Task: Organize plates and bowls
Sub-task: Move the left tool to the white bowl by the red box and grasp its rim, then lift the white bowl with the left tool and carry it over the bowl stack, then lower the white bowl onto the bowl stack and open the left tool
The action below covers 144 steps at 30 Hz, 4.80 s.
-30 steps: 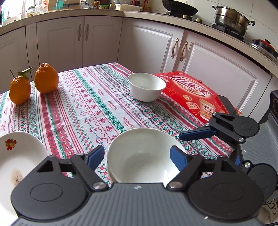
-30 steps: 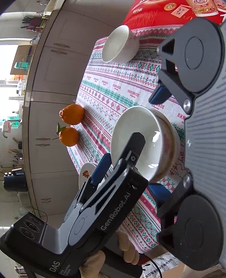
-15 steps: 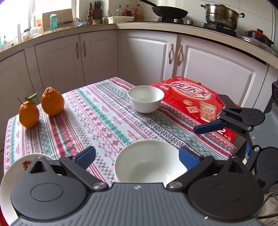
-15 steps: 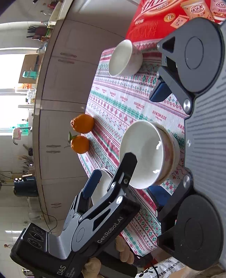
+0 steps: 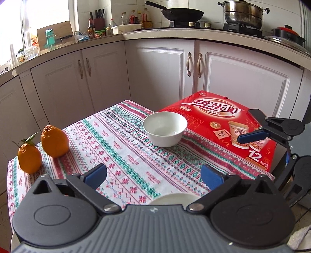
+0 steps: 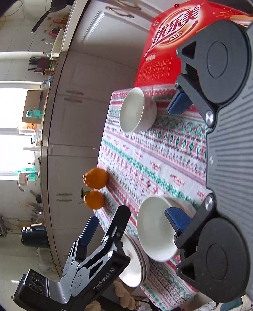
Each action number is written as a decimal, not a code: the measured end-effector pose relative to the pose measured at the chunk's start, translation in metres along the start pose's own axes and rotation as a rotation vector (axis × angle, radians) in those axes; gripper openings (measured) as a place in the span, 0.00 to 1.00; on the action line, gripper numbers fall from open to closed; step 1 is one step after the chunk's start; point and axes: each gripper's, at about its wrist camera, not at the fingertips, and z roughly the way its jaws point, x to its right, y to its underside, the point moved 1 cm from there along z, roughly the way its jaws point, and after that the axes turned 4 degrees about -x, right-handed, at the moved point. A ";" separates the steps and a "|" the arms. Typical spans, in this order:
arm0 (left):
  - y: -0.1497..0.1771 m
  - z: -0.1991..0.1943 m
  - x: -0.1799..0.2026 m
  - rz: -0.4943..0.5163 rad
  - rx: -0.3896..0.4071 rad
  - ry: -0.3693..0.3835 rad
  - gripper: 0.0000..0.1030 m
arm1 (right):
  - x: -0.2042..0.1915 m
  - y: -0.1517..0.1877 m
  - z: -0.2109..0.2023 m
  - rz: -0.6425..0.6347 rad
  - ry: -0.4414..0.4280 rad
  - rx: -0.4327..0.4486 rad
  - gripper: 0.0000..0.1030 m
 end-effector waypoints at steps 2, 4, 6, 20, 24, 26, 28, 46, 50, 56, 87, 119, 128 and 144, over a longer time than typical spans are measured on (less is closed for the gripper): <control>-0.007 0.011 -0.003 -0.010 -0.006 0.014 0.99 | 0.009 0.000 0.007 0.009 0.012 -0.005 1.00; -0.013 0.023 -0.006 -0.019 -0.017 0.028 0.99 | 0.017 0.000 0.015 0.015 0.027 -0.013 1.00; -0.020 0.036 -0.008 -0.022 -0.027 0.037 0.99 | 0.025 -0.002 0.024 0.018 0.035 -0.021 1.00; -0.068 0.131 -0.017 -0.020 -0.090 0.104 0.97 | 0.081 -0.018 0.091 0.003 0.072 -0.052 1.00; -0.077 0.154 -0.020 -0.026 -0.109 0.115 0.96 | 0.089 -0.023 0.107 -0.004 0.055 -0.057 1.00; -0.080 0.164 -0.020 -0.025 -0.121 0.123 0.95 | 0.092 -0.025 0.114 -0.009 0.041 -0.059 1.00; -0.082 0.173 -0.020 -0.024 -0.136 0.128 0.89 | 0.093 -0.026 0.120 -0.021 0.035 -0.063 1.00; -0.094 0.214 -0.014 -0.023 -0.200 0.203 0.67 | 0.103 -0.037 0.146 -0.018 -0.022 -0.046 0.86; -0.094 0.216 -0.014 -0.023 -0.204 0.212 0.65 | 0.104 -0.038 0.146 -0.014 -0.032 -0.039 0.85; -0.094 0.216 -0.014 -0.021 -0.207 0.221 0.61 | 0.105 -0.040 0.146 -0.015 -0.035 -0.034 0.84; -0.072 0.134 0.004 -0.050 -0.178 0.222 0.61 | 0.061 -0.040 0.078 -0.013 -0.077 -0.045 0.84; 0.001 -0.009 0.010 -0.159 -0.071 0.114 0.62 | -0.050 -0.033 -0.008 -0.135 -0.185 -0.012 0.84; 0.024 -0.020 -0.001 -0.203 -0.072 0.086 0.66 | -0.074 -0.031 0.003 -0.156 -0.235 -0.038 0.84; 0.045 -0.012 -0.007 -0.247 -0.097 0.100 0.67 | -0.080 -0.025 0.015 -0.157 -0.259 -0.082 0.84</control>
